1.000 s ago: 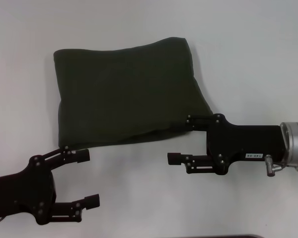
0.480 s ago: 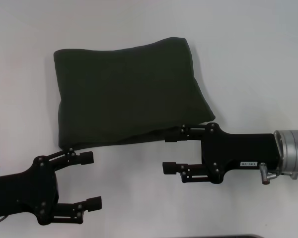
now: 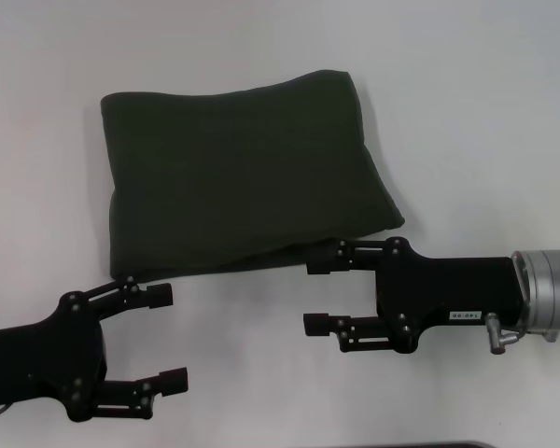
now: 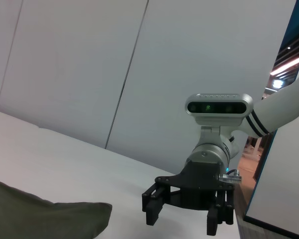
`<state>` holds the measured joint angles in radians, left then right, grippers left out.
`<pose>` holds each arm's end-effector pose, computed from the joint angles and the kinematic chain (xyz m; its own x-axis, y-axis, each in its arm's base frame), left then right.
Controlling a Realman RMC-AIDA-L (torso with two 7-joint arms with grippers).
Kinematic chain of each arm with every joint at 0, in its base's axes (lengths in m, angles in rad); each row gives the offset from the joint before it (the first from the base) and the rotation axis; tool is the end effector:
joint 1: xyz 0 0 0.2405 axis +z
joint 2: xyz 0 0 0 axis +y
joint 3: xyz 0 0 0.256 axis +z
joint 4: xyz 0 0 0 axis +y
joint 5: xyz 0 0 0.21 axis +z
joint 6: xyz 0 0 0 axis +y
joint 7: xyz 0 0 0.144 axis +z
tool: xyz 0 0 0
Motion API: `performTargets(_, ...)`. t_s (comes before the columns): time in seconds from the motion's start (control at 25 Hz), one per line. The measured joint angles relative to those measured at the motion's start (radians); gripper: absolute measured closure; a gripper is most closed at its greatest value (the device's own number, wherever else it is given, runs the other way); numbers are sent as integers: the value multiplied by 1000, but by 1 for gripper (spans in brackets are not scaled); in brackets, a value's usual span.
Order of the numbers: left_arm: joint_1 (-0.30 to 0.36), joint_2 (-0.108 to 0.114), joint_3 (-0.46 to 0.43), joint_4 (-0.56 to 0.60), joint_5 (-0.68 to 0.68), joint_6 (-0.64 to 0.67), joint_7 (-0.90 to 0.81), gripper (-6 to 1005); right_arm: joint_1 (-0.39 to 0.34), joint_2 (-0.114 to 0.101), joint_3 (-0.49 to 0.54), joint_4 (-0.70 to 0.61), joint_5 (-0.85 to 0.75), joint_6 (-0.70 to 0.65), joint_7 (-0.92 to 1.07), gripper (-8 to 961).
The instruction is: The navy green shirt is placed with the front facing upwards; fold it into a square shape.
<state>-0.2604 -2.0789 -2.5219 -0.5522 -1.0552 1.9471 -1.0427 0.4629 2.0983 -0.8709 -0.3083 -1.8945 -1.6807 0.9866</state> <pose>-0.3081 0.1960 -0.0065 0.7279 0.3126 0.6103 0.3536 -0.9337 0.0566 0.2651 0.2433 -0.0695 0.7565 -0.2898 -0.5862 -0.2921 -0.9518 0.0936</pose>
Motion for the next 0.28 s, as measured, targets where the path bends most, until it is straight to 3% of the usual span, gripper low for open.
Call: performTargets(0.28,-1,4,-2,-1,-2,-2,-4,49,0,0,-4,0,0,-1,0,219)
